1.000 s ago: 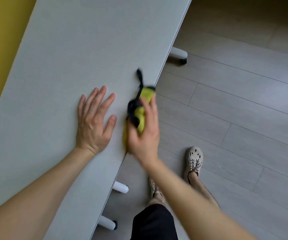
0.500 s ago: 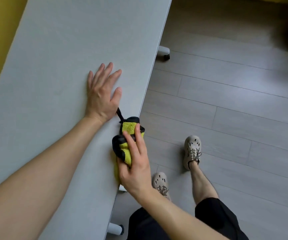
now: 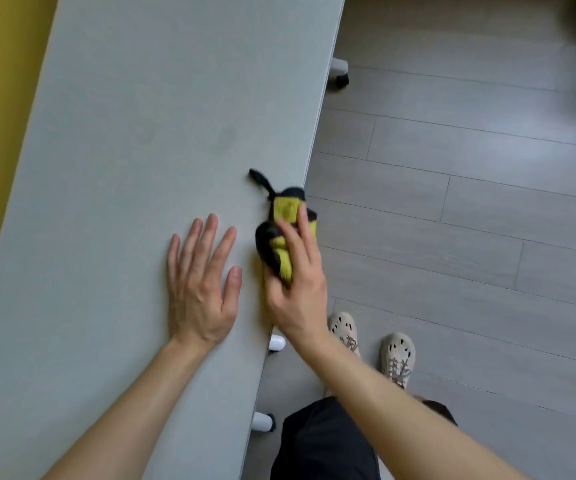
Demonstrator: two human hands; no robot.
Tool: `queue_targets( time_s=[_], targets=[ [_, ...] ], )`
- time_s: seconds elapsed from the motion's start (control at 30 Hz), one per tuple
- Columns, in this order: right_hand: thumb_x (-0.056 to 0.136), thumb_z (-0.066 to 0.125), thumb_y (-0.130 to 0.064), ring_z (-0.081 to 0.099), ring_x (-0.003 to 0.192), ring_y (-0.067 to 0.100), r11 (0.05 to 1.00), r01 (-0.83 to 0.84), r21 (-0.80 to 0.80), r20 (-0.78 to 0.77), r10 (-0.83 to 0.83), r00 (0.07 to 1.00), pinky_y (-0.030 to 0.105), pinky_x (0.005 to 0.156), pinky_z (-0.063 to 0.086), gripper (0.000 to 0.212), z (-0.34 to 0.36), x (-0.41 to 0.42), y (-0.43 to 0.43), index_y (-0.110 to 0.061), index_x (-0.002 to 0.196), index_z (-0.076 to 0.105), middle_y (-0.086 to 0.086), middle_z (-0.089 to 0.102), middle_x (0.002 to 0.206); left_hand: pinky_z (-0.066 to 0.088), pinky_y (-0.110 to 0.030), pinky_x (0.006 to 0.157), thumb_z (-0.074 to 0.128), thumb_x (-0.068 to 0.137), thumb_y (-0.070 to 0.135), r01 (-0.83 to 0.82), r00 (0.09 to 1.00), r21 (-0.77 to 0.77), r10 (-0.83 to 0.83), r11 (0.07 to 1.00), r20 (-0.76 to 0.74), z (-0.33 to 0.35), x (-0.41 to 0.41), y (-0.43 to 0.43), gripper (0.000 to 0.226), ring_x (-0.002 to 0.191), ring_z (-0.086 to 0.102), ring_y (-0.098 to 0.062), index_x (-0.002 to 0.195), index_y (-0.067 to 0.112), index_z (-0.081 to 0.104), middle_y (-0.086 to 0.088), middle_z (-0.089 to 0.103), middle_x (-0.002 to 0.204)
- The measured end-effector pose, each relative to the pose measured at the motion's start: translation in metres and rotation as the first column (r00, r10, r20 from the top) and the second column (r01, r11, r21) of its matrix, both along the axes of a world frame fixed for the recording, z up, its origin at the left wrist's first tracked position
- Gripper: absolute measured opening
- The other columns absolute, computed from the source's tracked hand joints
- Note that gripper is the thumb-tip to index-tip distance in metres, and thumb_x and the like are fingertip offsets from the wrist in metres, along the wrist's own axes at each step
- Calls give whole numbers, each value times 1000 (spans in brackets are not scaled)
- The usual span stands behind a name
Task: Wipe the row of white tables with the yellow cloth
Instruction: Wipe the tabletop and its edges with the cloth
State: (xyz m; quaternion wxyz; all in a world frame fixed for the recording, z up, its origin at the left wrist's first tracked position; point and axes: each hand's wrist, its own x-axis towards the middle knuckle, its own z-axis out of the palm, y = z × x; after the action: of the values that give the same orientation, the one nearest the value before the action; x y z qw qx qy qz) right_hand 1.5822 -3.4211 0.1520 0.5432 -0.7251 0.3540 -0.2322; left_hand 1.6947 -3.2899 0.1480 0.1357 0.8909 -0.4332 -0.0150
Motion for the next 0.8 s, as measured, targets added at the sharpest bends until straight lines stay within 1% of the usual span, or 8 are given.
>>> queue_targets(
  time_s=[0.1,0.17,0.27,0.37,0.43,0.57,0.7,0.8],
  targets=[
    [73,77,6,21,167,29,982,-183,-40,-81,179,980,73,129,17,91,1,-55,61,-13,159,51,9,21,180,23,-68,129,45,110,33,8,1000,-2,-8,1000,22,-1,1,-2,57,166,27,-31,164,15,47,-9,31,178],
    [77,73,5,24,166,30,988,-146,-40,-33,145,989,71,129,21,80,-7,-36,35,-6,154,55,15,25,178,23,-68,129,47,109,31,9,1000,-3,-9,1000,27,-2,1,-1,58,166,27,-31,165,15,46,-9,31,178],
    [88,68,-1,38,160,27,1000,9,-19,47,-8,999,42,130,35,62,-9,27,-44,-7,149,60,15,38,173,22,-67,130,47,108,30,0,1000,-11,0,1000,21,-2,0,-1,58,166,26,-30,164,16,47,-8,31,178],
    [96,69,-16,42,156,19,993,105,-60,30,-103,994,4,117,28,56,-9,77,-121,-16,151,60,6,43,171,21,-66,130,46,108,31,0,1000,-12,0,1000,20,-3,1,-1,58,166,26,-28,164,17,47,-7,30,178],
    [97,69,-19,40,157,19,991,112,-77,30,-110,993,12,122,32,57,-11,86,-134,-18,153,58,4,41,173,20,-65,131,45,108,32,1,1000,-16,0,1000,24,-4,2,-1,58,167,25,-27,165,17,47,-6,30,178],
    [87,69,4,33,163,22,997,79,-13,36,-78,996,56,128,36,73,-13,30,-40,-11,156,54,9,34,176,21,-66,130,44,109,33,0,999,-21,0,1000,33,-7,2,1,58,166,26,-27,165,17,47,-7,31,178],
    [78,70,15,19,168,29,984,-163,69,29,162,986,64,126,34,94,-6,-72,83,-12,165,42,6,13,182,23,-67,130,41,110,35,18,998,-15,-17,1000,58,-9,4,1,58,166,27,-29,165,17,46,-8,32,178],
    [82,71,10,24,166,23,988,-125,87,64,120,991,58,125,38,87,-11,-57,68,-14,162,46,2,16,182,22,-66,130,40,110,35,17,998,-12,-16,1000,63,-10,4,1,58,166,26,-27,165,18,46,-7,31,178]
  ],
)
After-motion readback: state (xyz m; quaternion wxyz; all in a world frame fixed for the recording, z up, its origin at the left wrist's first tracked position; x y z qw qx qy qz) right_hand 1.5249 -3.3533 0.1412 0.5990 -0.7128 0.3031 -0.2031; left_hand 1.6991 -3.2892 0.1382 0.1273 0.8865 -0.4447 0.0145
